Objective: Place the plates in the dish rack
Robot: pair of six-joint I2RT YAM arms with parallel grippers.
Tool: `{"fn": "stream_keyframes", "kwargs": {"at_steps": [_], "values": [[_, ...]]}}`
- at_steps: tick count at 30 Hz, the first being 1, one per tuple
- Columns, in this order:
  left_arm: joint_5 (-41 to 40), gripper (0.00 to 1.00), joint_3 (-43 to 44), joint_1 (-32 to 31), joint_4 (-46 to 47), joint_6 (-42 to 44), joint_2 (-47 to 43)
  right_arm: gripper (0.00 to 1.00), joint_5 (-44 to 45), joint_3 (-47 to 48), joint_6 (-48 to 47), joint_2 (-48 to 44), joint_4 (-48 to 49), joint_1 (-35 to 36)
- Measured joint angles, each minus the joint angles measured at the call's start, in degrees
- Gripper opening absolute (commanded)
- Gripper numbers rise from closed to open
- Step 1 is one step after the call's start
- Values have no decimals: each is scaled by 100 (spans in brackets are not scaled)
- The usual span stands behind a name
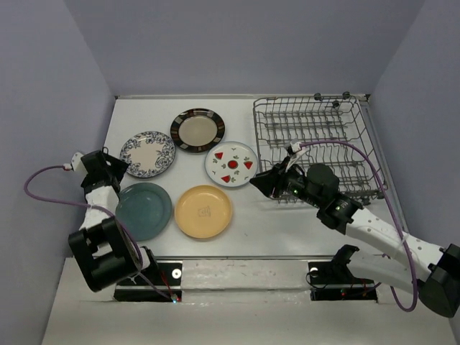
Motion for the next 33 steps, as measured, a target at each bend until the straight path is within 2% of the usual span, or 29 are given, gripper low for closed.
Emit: {"fn": "stream_keyframes", "kwargs": {"at_steps": [4, 11, 20, 22, 23, 26, 27, 29, 33], "values": [[295, 86, 365, 31, 63, 33, 975, 42, -20, 0, 0, -96, 4, 0], [509, 81, 1067, 31, 264, 153, 2092, 42, -35, -2, -2, -153, 9, 0], [876, 59, 1443, 31, 706, 105, 3112, 42, -31, -11, -4, -197, 9, 0], [1010, 50, 1504, 31, 909, 48, 3257, 42, -28, -26, -4, -195, 9, 0], [1045, 50, 1506, 31, 984, 9, 3298, 42, -28, -31, -4, -190, 7, 0], [1137, 31, 1515, 31, 1202, -57, 3416, 42, -28, -46, -4, -177, 7, 0], [1143, 18, 1515, 33, 1241, -61, 3440, 42, -28, -48, -4, -177, 7, 0], [1180, 6, 1513, 37, 1296, -122, 3469, 42, -28, -57, -4, -177, 9, 0], [1508, 6, 1491, -13, 1749, -350, 3383, 42, -13, -74, -7, -175, 7, 0]]}}
